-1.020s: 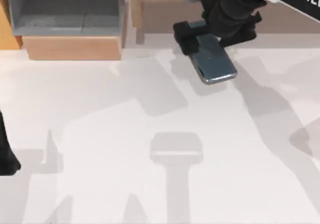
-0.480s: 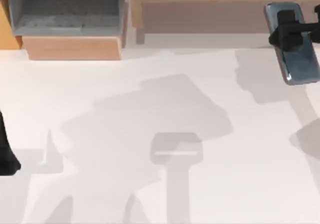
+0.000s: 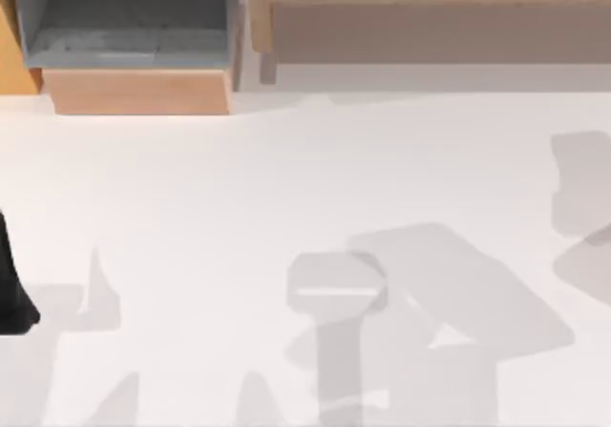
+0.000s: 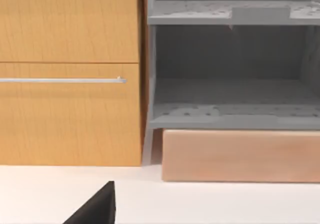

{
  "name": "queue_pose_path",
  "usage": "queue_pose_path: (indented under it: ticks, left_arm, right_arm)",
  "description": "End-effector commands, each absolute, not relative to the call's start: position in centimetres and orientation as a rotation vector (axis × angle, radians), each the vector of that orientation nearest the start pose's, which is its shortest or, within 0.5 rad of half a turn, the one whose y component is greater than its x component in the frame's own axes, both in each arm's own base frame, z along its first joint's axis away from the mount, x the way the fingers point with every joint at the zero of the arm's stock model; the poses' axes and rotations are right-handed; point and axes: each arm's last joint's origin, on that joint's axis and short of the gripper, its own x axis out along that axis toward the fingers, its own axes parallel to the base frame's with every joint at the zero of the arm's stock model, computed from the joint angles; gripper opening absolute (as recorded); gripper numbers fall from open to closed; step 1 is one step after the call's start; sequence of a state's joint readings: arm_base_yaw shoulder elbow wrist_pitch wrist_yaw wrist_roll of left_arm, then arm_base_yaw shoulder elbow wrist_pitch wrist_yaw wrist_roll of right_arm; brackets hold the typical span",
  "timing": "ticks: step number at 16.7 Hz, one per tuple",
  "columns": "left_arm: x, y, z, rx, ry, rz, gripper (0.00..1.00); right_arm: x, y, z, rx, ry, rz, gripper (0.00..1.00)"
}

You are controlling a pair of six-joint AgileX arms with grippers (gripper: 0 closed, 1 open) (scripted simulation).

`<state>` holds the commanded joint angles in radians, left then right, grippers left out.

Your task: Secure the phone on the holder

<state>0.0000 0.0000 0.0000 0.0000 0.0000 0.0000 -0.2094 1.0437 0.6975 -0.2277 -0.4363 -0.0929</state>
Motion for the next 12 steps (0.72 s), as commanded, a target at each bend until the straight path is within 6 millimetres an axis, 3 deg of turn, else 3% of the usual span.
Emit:
queue_pose_path:
  ticks: [6,12]
  left_arm:
    - [10.6,-0.1,16.0,0.0,0.0,0.0,1.0]
    - [10.6,-0.1,16.0,0.0,0.0,0.0,1.0]
  right_arm:
    - [16.0,-5.8,21.1,0.024,0.327,0.108,0.0]
    - [14.0,-6.4,19.2,-0.01,0.259,0.036,0.0]
